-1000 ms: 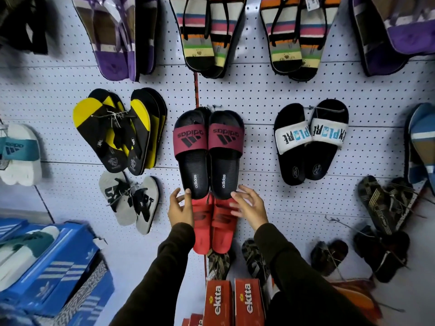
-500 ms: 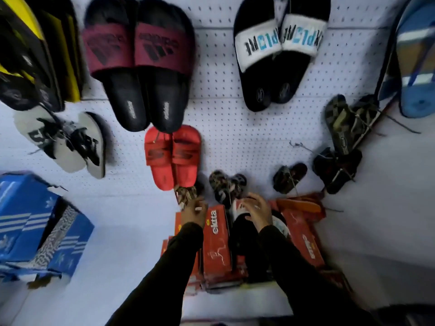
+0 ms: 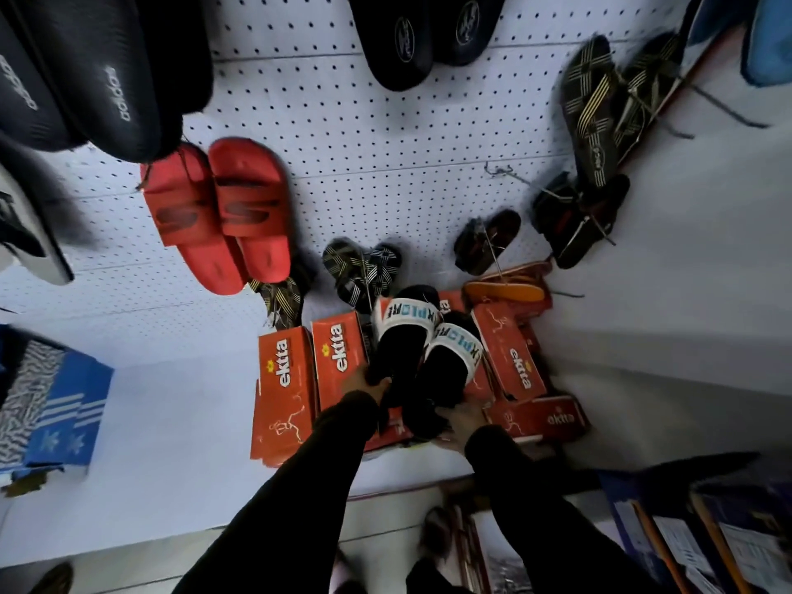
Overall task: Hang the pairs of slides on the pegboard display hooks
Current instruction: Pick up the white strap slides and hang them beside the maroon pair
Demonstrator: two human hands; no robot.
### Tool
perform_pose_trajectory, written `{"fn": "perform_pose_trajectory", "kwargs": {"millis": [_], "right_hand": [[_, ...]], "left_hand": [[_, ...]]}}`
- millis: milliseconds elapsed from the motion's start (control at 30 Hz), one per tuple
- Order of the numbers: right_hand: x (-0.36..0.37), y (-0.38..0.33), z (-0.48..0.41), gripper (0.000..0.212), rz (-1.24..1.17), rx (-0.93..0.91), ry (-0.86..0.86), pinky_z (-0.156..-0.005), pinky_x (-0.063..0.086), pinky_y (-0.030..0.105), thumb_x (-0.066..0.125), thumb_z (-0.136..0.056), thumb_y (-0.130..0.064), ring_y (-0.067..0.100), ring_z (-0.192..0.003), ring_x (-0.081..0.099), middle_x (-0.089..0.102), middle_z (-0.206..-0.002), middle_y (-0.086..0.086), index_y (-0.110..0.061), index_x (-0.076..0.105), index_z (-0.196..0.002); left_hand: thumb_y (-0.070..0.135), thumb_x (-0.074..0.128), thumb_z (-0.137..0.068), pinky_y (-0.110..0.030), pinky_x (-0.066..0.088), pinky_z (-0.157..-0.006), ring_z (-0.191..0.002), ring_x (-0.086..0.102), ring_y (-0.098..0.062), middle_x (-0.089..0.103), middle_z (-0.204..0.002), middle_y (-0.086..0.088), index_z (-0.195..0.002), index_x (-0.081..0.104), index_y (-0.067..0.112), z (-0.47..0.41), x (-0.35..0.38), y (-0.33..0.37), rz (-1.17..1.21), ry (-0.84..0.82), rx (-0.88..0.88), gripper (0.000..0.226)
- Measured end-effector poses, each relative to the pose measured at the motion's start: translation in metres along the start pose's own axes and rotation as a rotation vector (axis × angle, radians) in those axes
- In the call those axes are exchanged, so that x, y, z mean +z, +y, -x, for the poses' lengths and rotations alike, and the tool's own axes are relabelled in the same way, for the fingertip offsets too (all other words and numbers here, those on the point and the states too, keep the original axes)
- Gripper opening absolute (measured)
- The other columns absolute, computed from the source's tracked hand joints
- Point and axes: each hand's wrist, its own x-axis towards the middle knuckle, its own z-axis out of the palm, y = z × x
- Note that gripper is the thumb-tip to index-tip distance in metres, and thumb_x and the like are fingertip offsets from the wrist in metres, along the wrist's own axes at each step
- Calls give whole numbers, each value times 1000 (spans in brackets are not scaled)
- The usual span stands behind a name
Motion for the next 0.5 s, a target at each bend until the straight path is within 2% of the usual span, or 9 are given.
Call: {"fn": "perform_pose_trajectory", "kwargs": {"millis": [67,167,233,367,467,500], "right_hand": [[2,1,-4,54,-46,-33,34,-95,47,53,54,-94,10,46,-133,51,51,-145,26,0,41,-145],[-4,0,-1,51,-70,-62,54,-96,48,56,58,-91,10,48,-130,52,53,-143,28,6,46,-141],[-10,-1,4,50,-74,-78,48,-95,49,55,58,-92,7,48,-130,52,54,-142,27,4,48,-140],[-12,-9,19,50,-93,-165,42,-100,49,56,59,-91,8,45,-126,57,58,-140,24,0,53,-140],[-9,-22,40,48,-101,-254,40,-84,55,46,61,-92,3,40,-112,65,62,-133,19,-3,53,-139],[-8,-27,45,49,-122,-284,18,-84,54,45,60,-93,4,41,-116,63,60,-136,18,-6,51,-140]], "left_hand": [[20,68,-85,-36,45,-105,-121,60,-31,63,-132,-19,-133,57,3,-5,1,-4,57,-8,-65,51],[8,73,-81,-34,54,-78,-97,66,-31,67,-122,-25,-123,63,-3,-3,-1,-7,285,-70,-177,44],[3,72,-81,-30,55,-60,-89,63,-30,66,-121,-27,-122,61,-5,5,-5,-10,388,-92,-198,43],[2,68,-85,-22,56,-49,-83,64,-28,66,-115,-28,-124,59,-6,29,-7,-16,521,-83,-176,42],[3,66,-86,-16,53,-42,-96,65,-35,64,-120,-29,-126,58,-6,46,-12,-11,630,-33,-119,41],[2,66,-86,-16,53,-43,-99,64,-35,65,-119,-25,-127,57,-6,49,-14,-7,670,-18,-98,44]]}}
